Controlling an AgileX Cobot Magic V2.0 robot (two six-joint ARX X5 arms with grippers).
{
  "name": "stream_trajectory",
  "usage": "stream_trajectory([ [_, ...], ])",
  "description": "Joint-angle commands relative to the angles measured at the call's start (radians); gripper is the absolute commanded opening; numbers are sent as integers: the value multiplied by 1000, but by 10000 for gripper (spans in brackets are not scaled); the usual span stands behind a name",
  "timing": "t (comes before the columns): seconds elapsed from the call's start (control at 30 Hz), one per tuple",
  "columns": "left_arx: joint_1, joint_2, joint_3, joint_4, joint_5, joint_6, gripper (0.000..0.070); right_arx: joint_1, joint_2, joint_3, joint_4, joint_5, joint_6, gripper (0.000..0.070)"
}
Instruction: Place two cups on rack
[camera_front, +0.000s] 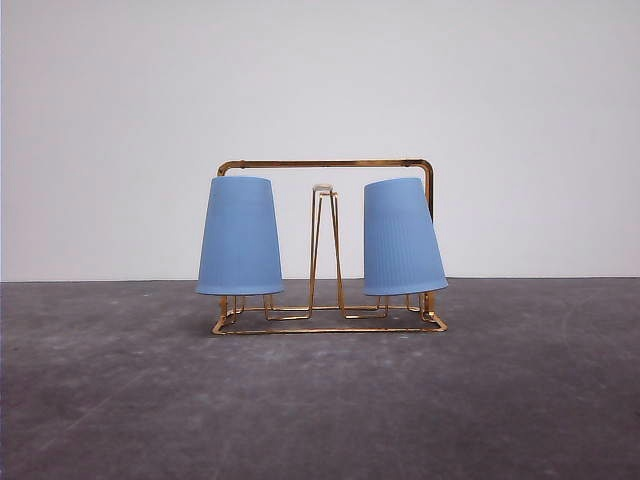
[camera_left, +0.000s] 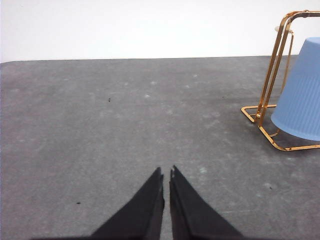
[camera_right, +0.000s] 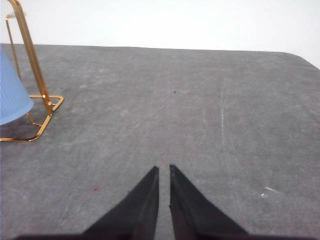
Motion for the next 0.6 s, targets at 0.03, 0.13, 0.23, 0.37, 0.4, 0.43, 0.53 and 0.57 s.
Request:
stream_trajectory([
  [0.03,1,-1,-14,11,-2,-1,0,-1,0,-2,11,0,8,38],
  [0.13,1,-1,-14,11,-2,-1,0,-1,0,-2,11,0,8,38],
  [0.23,1,-1,-14,11,-2,-1,0,-1,0,-2,11,0,8,38],
  [0.37,1,-1,-14,11,-2,-1,0,-1,0,-2,11,0,8,38],
  [0.4,1,-1,-14,11,-2,-1,0,-1,0,-2,11,0,8,38],
  [0.43,1,-1,-14,11,-2,-1,0,-1,0,-2,11,0,8,38],
  [0.53,1,-1,-14,11,-2,-1,0,-1,0,-2,11,0,8,38],
  [0.57,1,-1,-14,11,-2,-1,0,-1,0,-2,11,0,8,38],
])
